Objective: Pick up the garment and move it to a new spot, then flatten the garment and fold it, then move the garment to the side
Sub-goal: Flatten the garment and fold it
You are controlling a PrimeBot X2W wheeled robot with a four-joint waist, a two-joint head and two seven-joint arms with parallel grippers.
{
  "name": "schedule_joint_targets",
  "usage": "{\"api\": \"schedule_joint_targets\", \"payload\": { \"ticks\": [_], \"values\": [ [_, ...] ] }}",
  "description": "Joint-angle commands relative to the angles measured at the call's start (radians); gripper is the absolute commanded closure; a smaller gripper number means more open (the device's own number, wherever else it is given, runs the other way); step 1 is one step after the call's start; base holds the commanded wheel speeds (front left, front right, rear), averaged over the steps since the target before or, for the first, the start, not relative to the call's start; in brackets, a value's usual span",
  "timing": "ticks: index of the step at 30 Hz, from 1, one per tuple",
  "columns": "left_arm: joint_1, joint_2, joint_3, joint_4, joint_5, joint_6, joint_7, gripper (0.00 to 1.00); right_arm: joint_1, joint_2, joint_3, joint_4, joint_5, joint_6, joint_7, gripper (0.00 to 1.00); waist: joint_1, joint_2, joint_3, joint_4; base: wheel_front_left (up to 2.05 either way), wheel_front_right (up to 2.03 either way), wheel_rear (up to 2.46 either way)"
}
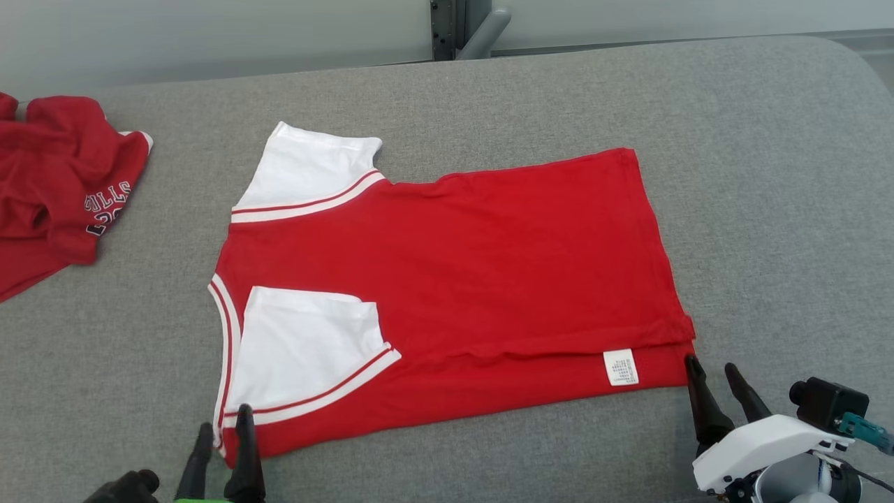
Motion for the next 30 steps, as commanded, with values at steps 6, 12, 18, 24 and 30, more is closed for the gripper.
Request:
{"api": "schedule_joint_targets", "payload": {
  "ticks": [6, 12, 18, 24, 30],
  "values": [
    [-0.076, 0.059, 0.027, -0.026, 0.047, 0.007, -0.03, 0.0, 0.013, -0.003, -0.042, -0.032, -0.058, 0.0, -0.019, 0.0, 0.0, 0.0025, 0.009, -0.021, 0.0, 0.0, 0.0],
    [-0.251, 0.121, -0.011, -0.005, 0.121, -0.013, -0.007, 0.0, -0.037, -0.003, -0.067, -0.063, -0.122, 0.0, -0.058, 0.0, 0.0, 0.0025, 0.043, -0.045, 0.0, 0.0, 0.0],
    [-0.493, 0.206, -0.066, 0.092, 0.17, -0.069, 0.109, 0.0, -0.096, -0.003, -0.032, -0.087, -0.167, 0.0, -0.07, 0.0, 0.0, 0.0025, 0.113, -0.087, 0.0, 0.0, 0.0],
    [-0.691, 0.275, -0.095, 0.218, 0.204, -0.089, 0.223, 0.0, -0.157, -0.003, 0.017, -0.112, -0.182, 0.0, -0.081, 0.0, 0.0, 0.0025, 0.18, -0.135, 0.0, 0.0, 0.0],
    [-0.894, 0.317, -0.103, 0.385, 0.226, -0.079, 0.301, 0.0, -0.233, -0.002, 0.084, -0.151, -0.18, 0.0, -0.102, 0.0, 0.0, 0.0025, 0.277, -0.197, 0.0, 0.0, 0.0]
  ]
}}
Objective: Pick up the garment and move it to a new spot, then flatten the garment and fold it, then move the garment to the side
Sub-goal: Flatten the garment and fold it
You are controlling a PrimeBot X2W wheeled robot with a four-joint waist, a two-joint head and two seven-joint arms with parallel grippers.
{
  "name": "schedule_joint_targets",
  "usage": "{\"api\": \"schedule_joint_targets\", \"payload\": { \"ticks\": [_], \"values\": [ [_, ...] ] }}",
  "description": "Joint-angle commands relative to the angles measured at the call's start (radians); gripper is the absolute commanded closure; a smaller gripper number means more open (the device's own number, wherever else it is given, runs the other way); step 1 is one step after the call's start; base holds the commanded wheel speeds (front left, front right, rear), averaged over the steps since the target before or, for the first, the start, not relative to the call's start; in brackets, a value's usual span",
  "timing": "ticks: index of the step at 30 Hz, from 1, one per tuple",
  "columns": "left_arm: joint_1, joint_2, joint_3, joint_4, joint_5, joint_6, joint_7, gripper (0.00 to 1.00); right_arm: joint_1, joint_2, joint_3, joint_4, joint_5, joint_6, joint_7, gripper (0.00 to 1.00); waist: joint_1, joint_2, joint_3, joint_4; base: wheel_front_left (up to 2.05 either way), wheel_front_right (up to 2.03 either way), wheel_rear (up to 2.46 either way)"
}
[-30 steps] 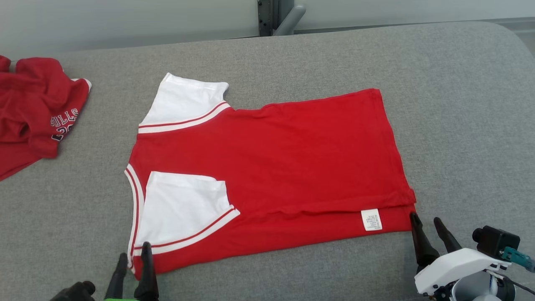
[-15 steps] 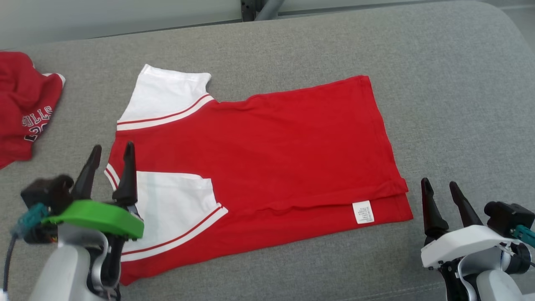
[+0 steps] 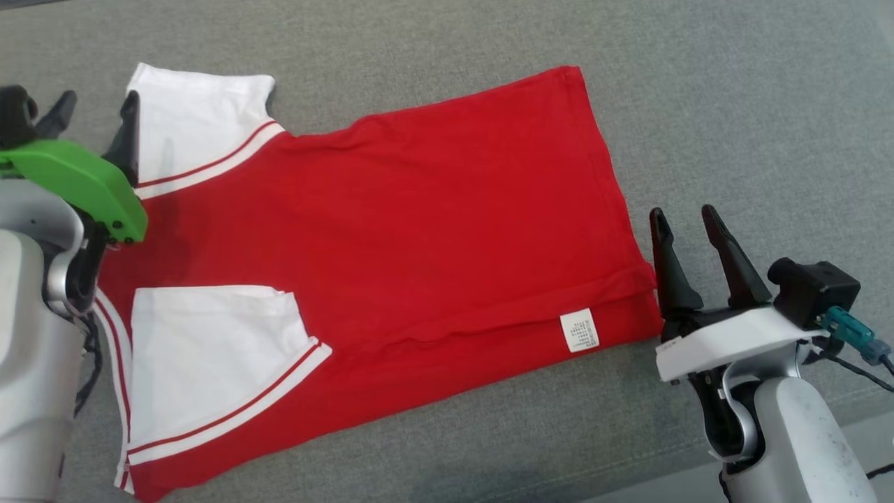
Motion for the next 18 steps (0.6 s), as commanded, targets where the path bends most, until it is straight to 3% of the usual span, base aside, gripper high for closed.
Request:
{"api": "schedule_joint_targets", "payload": {
  "ticks": [1, 18],
  "values": [
    [-0.023, 0.013, 0.003, 0.015, 0.002, 0.006, 0.006, 0.0, -0.016, -0.001, 0.006, -0.01, 0.001, 0.0, -0.008, 0.0, 0.0, 0.0025, 0.07, -0.059, 0.0, 0.0, 0.0],
    [-0.151, 0.095, -0.03, 0.195, 0.041, 0.0, 0.078, 0.0, -0.01, -0.001, 0.079, -0.1, 0.031, 0.0, -0.05, 0.0, 0.0, 0.0025, 0.159, -0.119, 0.0, 0.0, 0.0]
  ]
}}
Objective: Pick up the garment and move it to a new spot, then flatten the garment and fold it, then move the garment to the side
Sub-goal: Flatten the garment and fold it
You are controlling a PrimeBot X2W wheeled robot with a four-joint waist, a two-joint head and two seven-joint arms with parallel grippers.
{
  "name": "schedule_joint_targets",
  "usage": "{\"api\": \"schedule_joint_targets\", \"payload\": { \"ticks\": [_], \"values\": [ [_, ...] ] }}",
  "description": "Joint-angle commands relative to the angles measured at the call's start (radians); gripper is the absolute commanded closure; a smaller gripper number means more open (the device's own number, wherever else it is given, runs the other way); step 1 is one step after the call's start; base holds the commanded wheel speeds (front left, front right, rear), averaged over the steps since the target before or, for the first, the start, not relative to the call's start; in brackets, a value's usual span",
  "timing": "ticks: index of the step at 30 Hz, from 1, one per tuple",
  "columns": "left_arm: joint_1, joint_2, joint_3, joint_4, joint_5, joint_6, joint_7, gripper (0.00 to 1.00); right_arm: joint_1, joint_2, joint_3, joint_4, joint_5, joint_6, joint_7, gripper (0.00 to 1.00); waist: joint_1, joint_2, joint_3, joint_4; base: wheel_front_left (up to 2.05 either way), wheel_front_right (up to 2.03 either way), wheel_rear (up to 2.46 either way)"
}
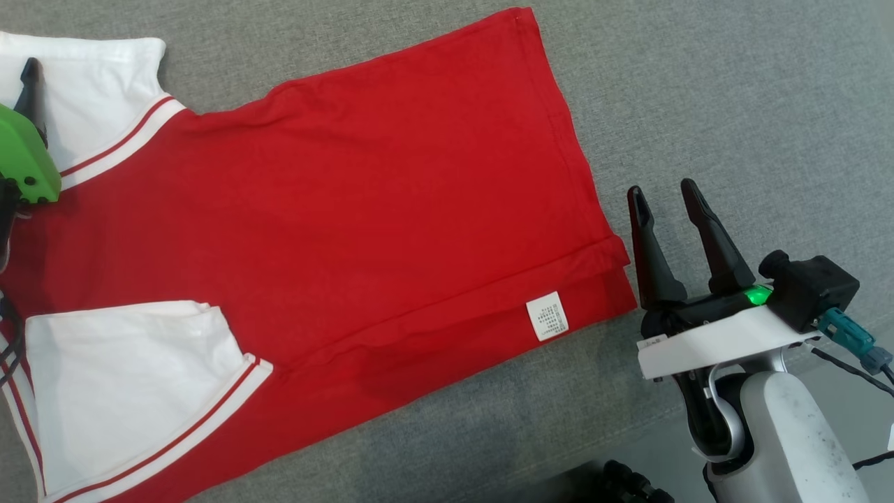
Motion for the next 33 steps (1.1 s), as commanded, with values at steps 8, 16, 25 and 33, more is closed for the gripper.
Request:
{"api": "schedule_joint_targets", "payload": {
  "ticks": [8, 16, 25, 33],
  "values": [
    [0.006, -0.019, -0.047, 0.011, -0.01, -0.034, 0.01, 1.0, -0.036, -0.006, -0.01, -0.007, -0.036, 0.0, 0.024, 0.0, -0.0001, 0.0025, -0.021, 0.025, 0.0, 0.0, 0.0],
    [0.013, -0.067, -0.092, -0.05, -0.024, -0.051, -0.075, 1.0, -0.185, -0.084, 0.054, 0.04, -0.053, 0.0, 0.14, 0.0, -0.0001, 0.0025, -0.07, 0.095, 0.0, 0.0, 0.0],
    [0.062, -0.11, -0.153, -0.203, -0.06, -0.057, -0.151, 1.0, -0.405, -0.201, 0.073, 0.277, -0.058, 0.0, 0.245, 0.0, -0.0001, 0.0025, -0.087, 0.209, 0.0, 0.0, 0.0],
    [0.113, -0.125, -0.17, -0.319, -0.074, -0.051, -0.189, 1.0, -0.599, -0.246, 0.107, 0.539, -0.036, 0.0, 0.31, 0.0, -0.0001, 0.0025, -0.063, 0.294, 0.0, 0.0, 0.0]
  ]
}}
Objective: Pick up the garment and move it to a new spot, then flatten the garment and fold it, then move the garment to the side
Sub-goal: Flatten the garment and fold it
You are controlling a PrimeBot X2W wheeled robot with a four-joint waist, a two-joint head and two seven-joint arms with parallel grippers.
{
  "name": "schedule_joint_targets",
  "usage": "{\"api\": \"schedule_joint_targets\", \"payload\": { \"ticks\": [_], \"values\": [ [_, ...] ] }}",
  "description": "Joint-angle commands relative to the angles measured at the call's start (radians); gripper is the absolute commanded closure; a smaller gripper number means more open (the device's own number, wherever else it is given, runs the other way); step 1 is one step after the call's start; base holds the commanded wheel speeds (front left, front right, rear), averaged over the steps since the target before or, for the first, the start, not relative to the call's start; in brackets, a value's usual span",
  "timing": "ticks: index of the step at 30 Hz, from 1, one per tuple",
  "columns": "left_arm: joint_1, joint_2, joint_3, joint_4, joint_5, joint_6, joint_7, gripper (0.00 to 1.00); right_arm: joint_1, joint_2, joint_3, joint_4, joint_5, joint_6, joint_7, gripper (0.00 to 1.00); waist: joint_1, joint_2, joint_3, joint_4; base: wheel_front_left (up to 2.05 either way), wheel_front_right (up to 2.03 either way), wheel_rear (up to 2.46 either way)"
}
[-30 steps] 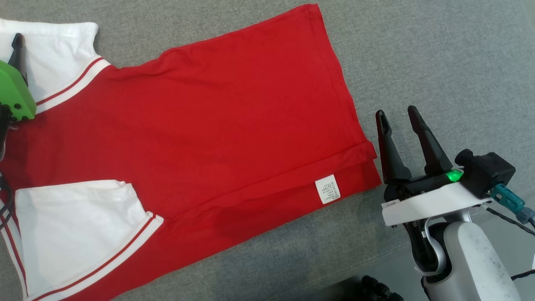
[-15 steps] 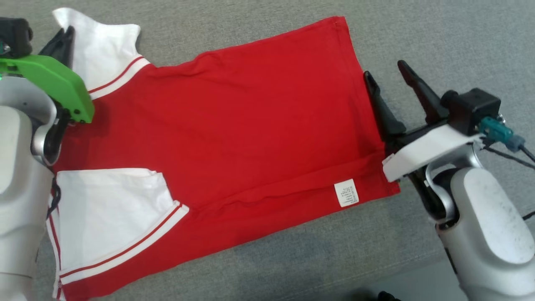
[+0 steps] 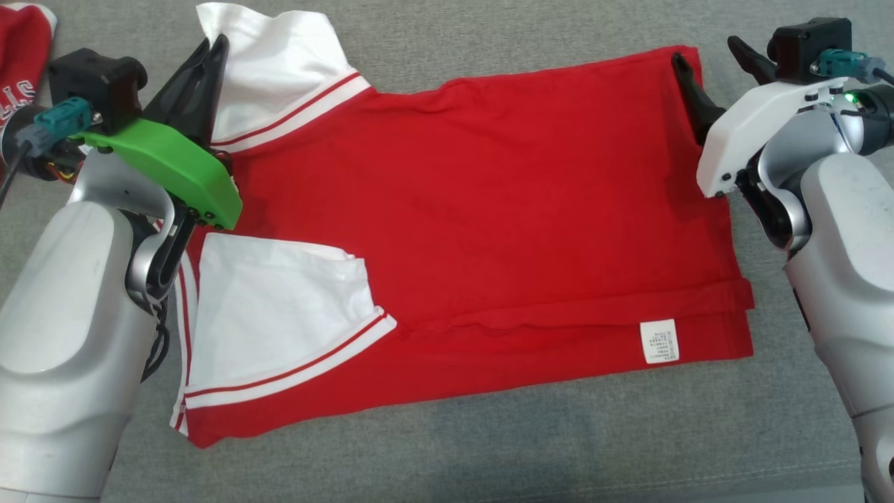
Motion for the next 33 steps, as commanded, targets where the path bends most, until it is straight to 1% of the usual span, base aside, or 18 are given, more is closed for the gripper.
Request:
{"api": "schedule_joint_targets", "payload": {
  "ticks": [1, 4, 8, 15, 16, 17, 19, 20, 21, 22, 25, 30, 33],
  "values": [
    [0.013, -0.004, -0.003, -0.011, -0.006, 0.005, -0.009, 1.0, -0.029, -0.009, 0.009, 0.037, 0.005, 0.0, 0.01, 0.0, 0.0, 0.0025, 0.014, 0.044, 0.0, 0.0, 0.0],
    [0.023, -0.012, -0.01, -0.026, -0.004, 0.012, -0.013, 1.0, -0.075, -0.012, 0.033, 0.123, 0.019, 0.0, 0.038, 0.0, 0.0, 0.0025, 0.02, 0.058, 0.0, 0.0, 0.0],
    [0.027, -0.02, -0.017, -0.03, -0.007, 0.012, -0.018, 1.0, -0.116, -0.018, 0.061, 0.204, 0.038, 0.0, 0.079, 0.0, 0.0, 0.0025, 0.02, 0.066, 0.0, 0.0, 0.0],
    [0.03, -0.016, -0.022, -0.023, -0.009, 0.012, -0.025, 1.0, -0.145, -0.024, 0.096, 0.279, 0.079, -0.001, 0.11, 0.0, 0.0, 0.0025, 0.013, 0.062, 0.0, 0.0, 0.0],
    [0.029, -0.015, -0.021, -0.023, -0.009, 0.012, -0.025, 1.0, -0.149, -0.024, 0.098, 0.287, 0.081, -0.001, 0.111, 0.25, 0.0, 0.0025, 0.013, 0.061, 0.0, 0.0, 0.0],
    [0.027, -0.014, -0.021, -0.023, -0.011, 0.012, -0.026, 1.0, -0.154, -0.025, 0.102, 0.293, 0.081, -0.001, 0.111, 0.53, 0.0, 0.0025, 0.013, 0.06, 0.0, 0.0, 0.0],
    [0.025, -0.014, -0.019, -0.024, -0.014, 0.014, -0.032, 1.0, -0.161, -0.025, 0.103, 0.305, 0.086, -0.001, 0.1, 0.68, 0.0, 0.0025, 0.015, 0.06, 0.0, 0.0, 0.0],
    [0.024, -0.014, -0.018, -0.024, -0.016, 0.014, -0.034, 1.0, -0.166, -0.026, 0.104, 0.312, 0.087, -0.001, 0.091, 0.79, 0.0, 0.0025, 0.016, 0.06, 0.0, 0.0, 0.0],
    [0.023, -0.016, -0.016, -0.023, -0.019, 0.015, -0.036, 1.0, -0.171, -0.026, 0.099, 0.32, 0.086, -0.001, 0.08, 0.87, 0.0, 0.0025, 0.016, 0.06, 0.0, 0.0, 0.0],
    [0.024, -0.017, -0.015, -0.023, -0.02, 0.016, -0.041, 1.0, -0.176, -0.024, 0.097, 0.327, 0.084, -0.002, 0.069, 1.0, 0.0, 0.0025, 0.016, 0.061, 0.0, 0.0, 0.0],
    [0.034, -0.018, -0.009, -0.024, -0.026, 0.018, -0.059, 1.0, -0.182, -0.022, 0.096, 0.348, 0.072, -0.002, 0.016, 1.0, 0.0, 0.0025, 0.011, 0.061, 0.0, 0.0, 0.0],
    [0.072, -0.011, 0.0, -0.045, -0.035, 0.021, -0.096, 1.0, -0.167, -0.003, 0.096, 0.364, 0.092, -0.001, -0.071, 1.0, 0.0, 0.0025, -0.018, 0.055, 0.0, 0.0, 0.0],
    [0.126, -0.002, 0.004, -0.084, -0.042, 0.027, -0.12, 1.0, -0.136, 0.005, 0.12, 0.343, 0.115, -0.001, -0.141, 1.0, 0.0, 0.0025, -0.052, 0.049, 0.0, 0.0, 0.0]
  ]
}}
